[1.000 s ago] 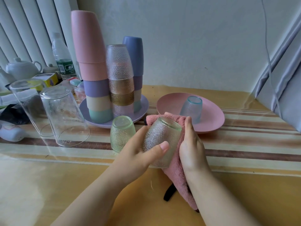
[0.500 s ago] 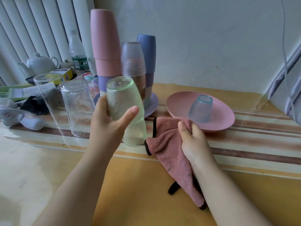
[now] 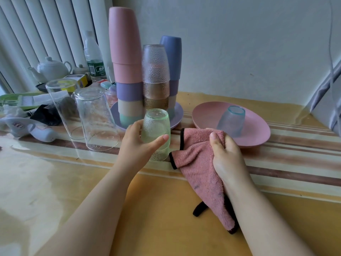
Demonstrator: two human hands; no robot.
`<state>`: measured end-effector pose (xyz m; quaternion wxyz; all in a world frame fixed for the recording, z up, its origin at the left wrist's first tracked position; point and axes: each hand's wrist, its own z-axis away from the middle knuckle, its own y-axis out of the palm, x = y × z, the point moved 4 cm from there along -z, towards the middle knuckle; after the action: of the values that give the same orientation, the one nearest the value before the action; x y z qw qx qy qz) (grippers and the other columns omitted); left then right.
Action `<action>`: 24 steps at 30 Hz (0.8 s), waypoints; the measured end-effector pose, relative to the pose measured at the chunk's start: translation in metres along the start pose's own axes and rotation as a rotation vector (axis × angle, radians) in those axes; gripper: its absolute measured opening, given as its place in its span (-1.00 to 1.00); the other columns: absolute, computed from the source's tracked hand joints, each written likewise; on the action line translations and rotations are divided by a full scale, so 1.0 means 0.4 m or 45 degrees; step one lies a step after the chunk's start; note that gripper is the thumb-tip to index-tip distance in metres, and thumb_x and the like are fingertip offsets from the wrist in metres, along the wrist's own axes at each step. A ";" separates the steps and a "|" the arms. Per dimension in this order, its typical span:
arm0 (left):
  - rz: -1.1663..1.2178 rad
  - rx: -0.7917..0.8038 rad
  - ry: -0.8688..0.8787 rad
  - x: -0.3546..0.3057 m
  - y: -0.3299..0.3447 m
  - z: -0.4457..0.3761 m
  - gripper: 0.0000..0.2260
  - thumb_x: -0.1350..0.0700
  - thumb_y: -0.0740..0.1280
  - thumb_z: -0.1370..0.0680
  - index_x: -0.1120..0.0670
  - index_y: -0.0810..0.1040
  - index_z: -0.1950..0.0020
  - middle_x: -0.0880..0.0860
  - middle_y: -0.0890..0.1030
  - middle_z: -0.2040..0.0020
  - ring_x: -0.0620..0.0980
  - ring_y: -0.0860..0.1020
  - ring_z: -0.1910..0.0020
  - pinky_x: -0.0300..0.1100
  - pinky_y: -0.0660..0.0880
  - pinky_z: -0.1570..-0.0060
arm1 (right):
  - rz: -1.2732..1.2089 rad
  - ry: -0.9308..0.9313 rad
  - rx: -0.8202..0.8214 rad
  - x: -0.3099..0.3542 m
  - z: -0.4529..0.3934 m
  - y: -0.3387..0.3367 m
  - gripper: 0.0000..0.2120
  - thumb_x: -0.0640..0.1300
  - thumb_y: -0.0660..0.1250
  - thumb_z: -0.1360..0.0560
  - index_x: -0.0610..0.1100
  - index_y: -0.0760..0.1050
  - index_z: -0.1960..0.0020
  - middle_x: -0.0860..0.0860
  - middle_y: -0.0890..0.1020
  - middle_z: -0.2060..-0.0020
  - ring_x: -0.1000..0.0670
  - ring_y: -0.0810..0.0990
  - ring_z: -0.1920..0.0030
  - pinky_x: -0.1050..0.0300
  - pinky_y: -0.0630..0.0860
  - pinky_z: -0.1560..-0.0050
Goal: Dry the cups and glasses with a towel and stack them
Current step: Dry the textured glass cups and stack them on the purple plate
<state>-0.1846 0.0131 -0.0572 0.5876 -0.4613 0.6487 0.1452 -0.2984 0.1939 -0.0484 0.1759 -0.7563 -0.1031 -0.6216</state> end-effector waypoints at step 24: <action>-0.175 -0.368 -0.038 -0.012 -0.036 0.033 -0.28 0.03 0.50 -0.41 0.10 0.24 -0.47 0.09 0.32 -0.39 0.04 0.31 -0.38 -0.22 0.24 -0.26 | 0.010 0.058 -0.158 -0.014 -0.033 -0.055 -0.86 0.00 0.17 -0.61 -0.04 0.44 -0.01 0.25 0.51 0.19 0.33 0.44 0.18 0.29 0.32 0.13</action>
<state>-0.1657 0.0173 -0.0512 0.5334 -0.5822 0.5789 0.2032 -0.3195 0.2092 -0.0485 0.1334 -0.7518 -0.0574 -0.6432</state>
